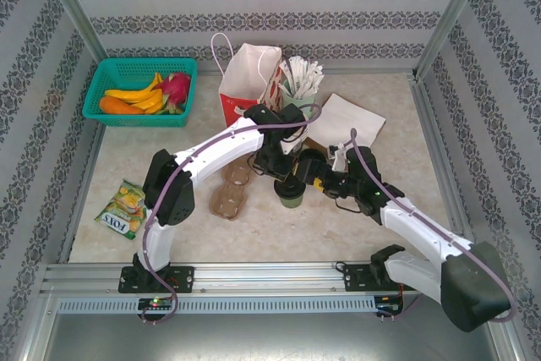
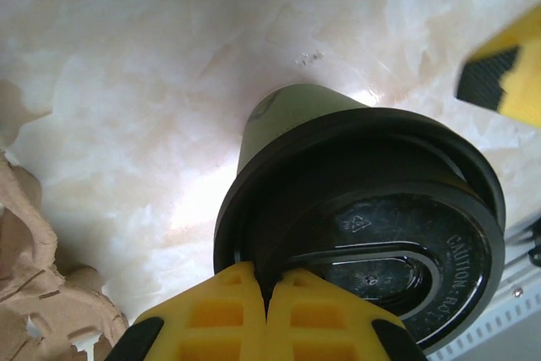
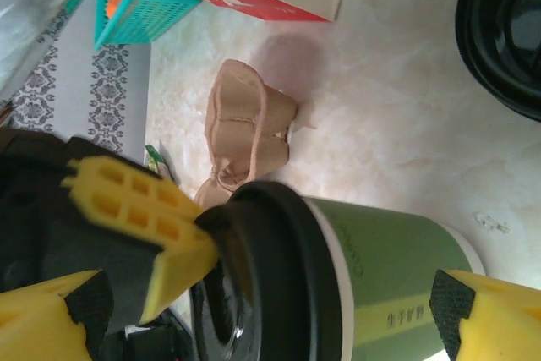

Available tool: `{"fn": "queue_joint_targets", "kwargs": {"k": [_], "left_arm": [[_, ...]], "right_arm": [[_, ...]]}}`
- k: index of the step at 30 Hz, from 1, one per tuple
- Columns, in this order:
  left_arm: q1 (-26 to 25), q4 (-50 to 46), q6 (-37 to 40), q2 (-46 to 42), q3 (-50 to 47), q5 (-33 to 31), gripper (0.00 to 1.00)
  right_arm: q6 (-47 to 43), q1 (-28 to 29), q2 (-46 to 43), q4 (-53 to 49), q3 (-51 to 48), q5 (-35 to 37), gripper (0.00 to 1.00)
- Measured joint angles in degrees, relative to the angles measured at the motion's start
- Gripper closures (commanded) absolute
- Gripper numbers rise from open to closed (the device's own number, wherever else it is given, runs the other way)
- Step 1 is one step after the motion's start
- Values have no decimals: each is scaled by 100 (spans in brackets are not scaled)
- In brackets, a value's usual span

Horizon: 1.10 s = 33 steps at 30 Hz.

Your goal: Pack the takeout coffee

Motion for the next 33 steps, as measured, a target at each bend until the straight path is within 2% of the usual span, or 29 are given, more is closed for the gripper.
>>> {"fn": "queue_joint_targets", "kwargs": {"k": [6, 14, 22, 33], "left_arm": [[83, -35, -400, 46, 92, -188, 100], [227, -173, -772, 116, 304, -520, 100], [374, -282, -981, 151, 339, -557, 100], [485, -286, -1102, 195, 372, -415, 100]], "right_arm": [[-361, 4, -566, -2, -518, 262, 4], [-894, 278, -658, 48, -627, 295, 8], [-1438, 695, -120, 337, -564, 415, 8], [-1856, 804, 673, 1045, -223, 723, 14]]}}
